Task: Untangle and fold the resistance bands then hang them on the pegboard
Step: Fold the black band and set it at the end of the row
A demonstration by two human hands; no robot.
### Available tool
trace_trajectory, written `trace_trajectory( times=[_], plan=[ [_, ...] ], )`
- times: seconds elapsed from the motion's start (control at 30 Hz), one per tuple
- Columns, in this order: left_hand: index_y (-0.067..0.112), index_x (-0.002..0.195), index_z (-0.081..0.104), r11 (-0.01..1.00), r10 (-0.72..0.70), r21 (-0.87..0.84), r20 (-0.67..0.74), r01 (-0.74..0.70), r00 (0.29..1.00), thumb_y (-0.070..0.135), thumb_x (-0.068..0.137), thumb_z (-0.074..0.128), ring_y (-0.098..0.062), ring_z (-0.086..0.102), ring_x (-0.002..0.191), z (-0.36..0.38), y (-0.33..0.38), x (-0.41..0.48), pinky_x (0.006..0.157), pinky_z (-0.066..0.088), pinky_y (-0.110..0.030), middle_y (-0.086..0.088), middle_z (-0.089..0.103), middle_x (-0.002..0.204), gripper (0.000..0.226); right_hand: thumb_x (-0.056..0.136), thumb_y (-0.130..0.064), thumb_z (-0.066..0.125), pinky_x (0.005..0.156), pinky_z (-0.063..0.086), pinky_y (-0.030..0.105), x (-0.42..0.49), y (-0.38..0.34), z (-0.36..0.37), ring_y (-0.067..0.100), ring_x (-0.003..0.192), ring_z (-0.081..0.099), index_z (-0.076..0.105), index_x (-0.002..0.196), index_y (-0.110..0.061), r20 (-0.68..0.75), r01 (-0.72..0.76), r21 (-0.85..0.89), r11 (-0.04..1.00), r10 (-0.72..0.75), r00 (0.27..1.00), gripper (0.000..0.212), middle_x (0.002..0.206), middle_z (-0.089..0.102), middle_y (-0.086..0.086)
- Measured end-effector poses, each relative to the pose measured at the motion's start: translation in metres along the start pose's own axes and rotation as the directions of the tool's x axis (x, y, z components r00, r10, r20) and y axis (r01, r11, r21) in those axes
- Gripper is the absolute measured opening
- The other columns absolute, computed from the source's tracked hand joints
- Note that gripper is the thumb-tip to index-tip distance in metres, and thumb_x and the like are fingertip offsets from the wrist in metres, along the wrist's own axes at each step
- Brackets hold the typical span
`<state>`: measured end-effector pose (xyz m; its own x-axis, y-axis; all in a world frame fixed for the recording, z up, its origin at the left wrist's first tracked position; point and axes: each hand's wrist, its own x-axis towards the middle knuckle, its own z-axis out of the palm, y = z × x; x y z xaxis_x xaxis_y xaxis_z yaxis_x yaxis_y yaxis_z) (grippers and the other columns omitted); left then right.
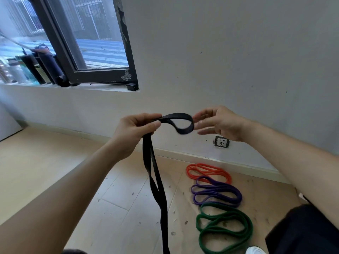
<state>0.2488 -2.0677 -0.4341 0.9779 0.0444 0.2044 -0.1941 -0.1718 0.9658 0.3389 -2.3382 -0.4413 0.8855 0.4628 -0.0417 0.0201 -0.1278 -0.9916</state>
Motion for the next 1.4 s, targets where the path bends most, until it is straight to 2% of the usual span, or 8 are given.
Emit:
trace_trajectory(
  times=[0.1, 0.3, 0.4, 0.47, 0.57, 0.8, 1.0, 1.4],
  plan=[
    [0.012, 0.106, 0.077, 0.999, -0.032, -0.009, -0.011, 0.032, 0.999, 0.006, 0.089, 0.072, -0.013, 0.062, 0.075, 0.001, 0.000, 0.001, 0.075, 0.053, -0.025, -0.011, 0.072, 0.092, 0.019, 0.089, 0.006, 0.064, 0.095, 0.056, 0.036, -0.003, -0.003, 0.006, 0.024, 0.112, 0.067, 0.071, 0.105, -0.015, -0.026, 0.099, -0.322, 0.941, -0.114, 0.993, 0.028, 0.112, 0.072, 0.007],
    [0.007, 0.107, 0.077, 0.997, -0.050, 0.063, 0.073, 0.046, 0.996, 0.002, 0.085, 0.075, -0.013, 0.064, 0.077, 0.012, 0.001, -0.003, 0.073, 0.053, -0.023, -0.009, 0.073, 0.089, 0.022, 0.088, -0.031, 0.076, 0.092, 0.052, 0.020, -0.016, -0.023, 0.036, 0.004, 0.107, 0.066, 0.067, 0.124, -0.020, 0.158, 0.256, -0.440, 0.861, -0.206, 0.966, 0.038, 0.115, 0.071, -0.007],
    [0.006, 0.104, 0.076, 0.996, -0.056, 0.071, 0.108, 0.048, 0.993, 0.000, 0.086, 0.073, -0.015, 0.062, 0.074, 0.018, 0.004, -0.003, 0.073, 0.052, -0.026, -0.012, 0.072, 0.087, 0.019, 0.090, -0.035, 0.074, 0.089, 0.052, 0.034, -0.017, -0.016, 0.051, 0.016, 0.099, 0.067, 0.070, 0.117, -0.019, 0.235, 0.314, -0.528, 0.789, -0.219, 0.947, 0.032, 0.104, 0.073, 0.002],
    [0.008, 0.102, 0.076, 0.995, -0.061, 0.082, 0.114, 0.052, 0.992, 0.000, 0.087, 0.072, -0.018, 0.061, 0.075, 0.019, 0.004, -0.003, 0.074, 0.051, -0.029, -0.013, 0.071, 0.087, 0.018, 0.092, -0.030, 0.072, 0.084, 0.052, 0.043, -0.017, -0.016, 0.052, 0.025, 0.089, 0.067, 0.074, 0.107, -0.013, 0.244, 0.315, -0.482, 0.818, -0.219, 0.945, 0.022, 0.096, 0.072, 0.015],
    [0.010, 0.111, 0.073, 0.994, -0.061, 0.098, 0.169, 0.045, 0.984, 0.002, 0.089, 0.071, -0.018, 0.064, 0.082, 0.017, 0.003, -0.004, 0.078, 0.053, -0.030, -0.011, 0.073, 0.094, 0.023, 0.095, -0.026, 0.069, 0.073, 0.049, 0.031, -0.017, -0.018, 0.048, 0.014, 0.076, 0.061, 0.074, 0.103, -0.010, 0.257, 0.307, -0.456, 0.835, -0.207, 0.944, 0.020, 0.083, 0.067, 0.011],
    [0.013, 0.111, 0.069, 0.986, -0.080, 0.166, 0.367, 0.019, 0.927, 0.009, 0.088, 0.076, -0.012, 0.067, 0.089, 0.018, -0.005, -0.005, 0.085, 0.052, -0.028, 0.004, 0.069, 0.086, 0.024, 0.098, -0.023, 0.064, 0.083, 0.055, 0.033, -0.015, -0.028, 0.045, 0.015, 0.084, 0.063, 0.072, 0.105, -0.007, 0.228, 0.339, -0.355, 0.871, -0.271, 0.935, 0.019, 0.092, 0.067, 0.006],
    [0.008, 0.099, 0.067, 0.974, -0.139, 0.224, 0.436, 0.042, 0.889, 0.015, 0.094, 0.071, -0.033, 0.068, 0.102, 0.024, -0.016, -0.009, 0.095, 0.052, -0.042, -0.023, 0.069, 0.102, 0.010, 0.099, -0.014, 0.061, 0.084, 0.053, 0.028, -0.018, -0.044, 0.032, 0.012, 0.083, 0.061, 0.068, 0.108, -0.001, 0.066, 0.397, -0.203, 0.895, -0.392, 0.918, 0.018, 0.090, 0.061, 0.004],
    [0.009, 0.119, 0.065, 0.999, -0.042, 0.030, 0.261, 0.035, 0.964, 0.020, 0.103, 0.052, -0.016, 0.062, 0.079, 0.020, -0.012, 0.000, 0.081, 0.055, -0.025, 0.000, 0.059, 0.080, 0.023, 0.104, -0.019, 0.052, 0.082, 0.049, 0.033, -0.008, -0.028, -0.002, 0.014, 0.077, 0.064, 0.065, 0.097, -0.012, -0.129, 0.292, -0.107, 0.950, -0.305, 0.944, 0.016, 0.084, 0.062, 0.001]
  ],
)
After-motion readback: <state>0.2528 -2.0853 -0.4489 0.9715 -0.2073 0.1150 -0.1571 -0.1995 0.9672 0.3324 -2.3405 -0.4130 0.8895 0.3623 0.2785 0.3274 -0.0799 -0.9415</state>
